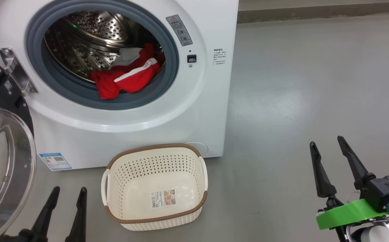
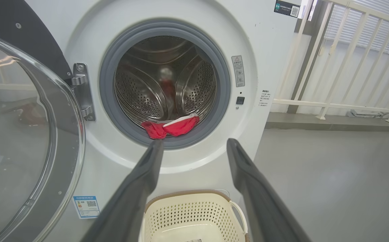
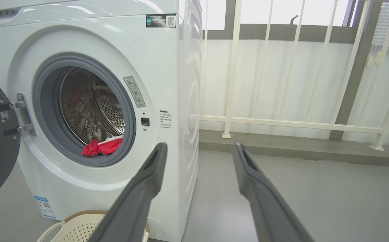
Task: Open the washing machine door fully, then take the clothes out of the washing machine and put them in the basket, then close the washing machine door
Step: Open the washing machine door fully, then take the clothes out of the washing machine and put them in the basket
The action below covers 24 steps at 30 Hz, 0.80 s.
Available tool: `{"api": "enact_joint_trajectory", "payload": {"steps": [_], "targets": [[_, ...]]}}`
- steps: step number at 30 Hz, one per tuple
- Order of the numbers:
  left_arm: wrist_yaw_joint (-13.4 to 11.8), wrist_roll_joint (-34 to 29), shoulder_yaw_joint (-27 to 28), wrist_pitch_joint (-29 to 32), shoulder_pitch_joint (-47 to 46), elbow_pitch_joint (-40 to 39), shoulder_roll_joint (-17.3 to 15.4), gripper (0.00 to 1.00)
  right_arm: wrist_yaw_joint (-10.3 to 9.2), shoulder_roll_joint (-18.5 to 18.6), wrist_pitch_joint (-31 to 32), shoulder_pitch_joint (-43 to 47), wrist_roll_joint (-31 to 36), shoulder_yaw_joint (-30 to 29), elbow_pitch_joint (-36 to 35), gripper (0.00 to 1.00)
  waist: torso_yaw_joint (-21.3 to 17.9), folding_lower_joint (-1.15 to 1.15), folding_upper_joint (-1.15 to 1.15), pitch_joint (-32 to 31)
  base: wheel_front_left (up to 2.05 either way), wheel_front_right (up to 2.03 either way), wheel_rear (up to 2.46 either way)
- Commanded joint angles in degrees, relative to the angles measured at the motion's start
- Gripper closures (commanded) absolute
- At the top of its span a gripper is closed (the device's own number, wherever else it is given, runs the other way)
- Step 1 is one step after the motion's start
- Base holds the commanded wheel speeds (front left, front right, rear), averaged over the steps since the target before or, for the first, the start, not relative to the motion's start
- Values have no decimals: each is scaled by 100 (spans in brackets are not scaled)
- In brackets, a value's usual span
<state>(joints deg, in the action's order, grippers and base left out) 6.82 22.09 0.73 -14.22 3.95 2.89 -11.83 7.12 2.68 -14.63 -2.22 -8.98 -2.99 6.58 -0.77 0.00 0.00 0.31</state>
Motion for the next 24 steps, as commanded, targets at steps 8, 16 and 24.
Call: {"api": "enact_joint_trajectory", "payload": {"steps": [8, 16, 24], "targets": [[-130, -138, 300, -71, 10, -271, -129, 0, 36, 20, -37, 119, 80, -68, -381, 0, 17, 0, 0, -7, 0, 0, 0], [-153, -192, 336, -75, 60, -341, -116, 0, 36, 20, -37, 199, -14, -120, -388, 0, -7, 0, 0, -1, 0, 0, 0], [-154, -244, 339, -77, 78, -379, -53, 0, 36, 20, -37, 249, -60, -142, -396, 0, -22, 0, 0, -13, 0, 0, 0]]}}
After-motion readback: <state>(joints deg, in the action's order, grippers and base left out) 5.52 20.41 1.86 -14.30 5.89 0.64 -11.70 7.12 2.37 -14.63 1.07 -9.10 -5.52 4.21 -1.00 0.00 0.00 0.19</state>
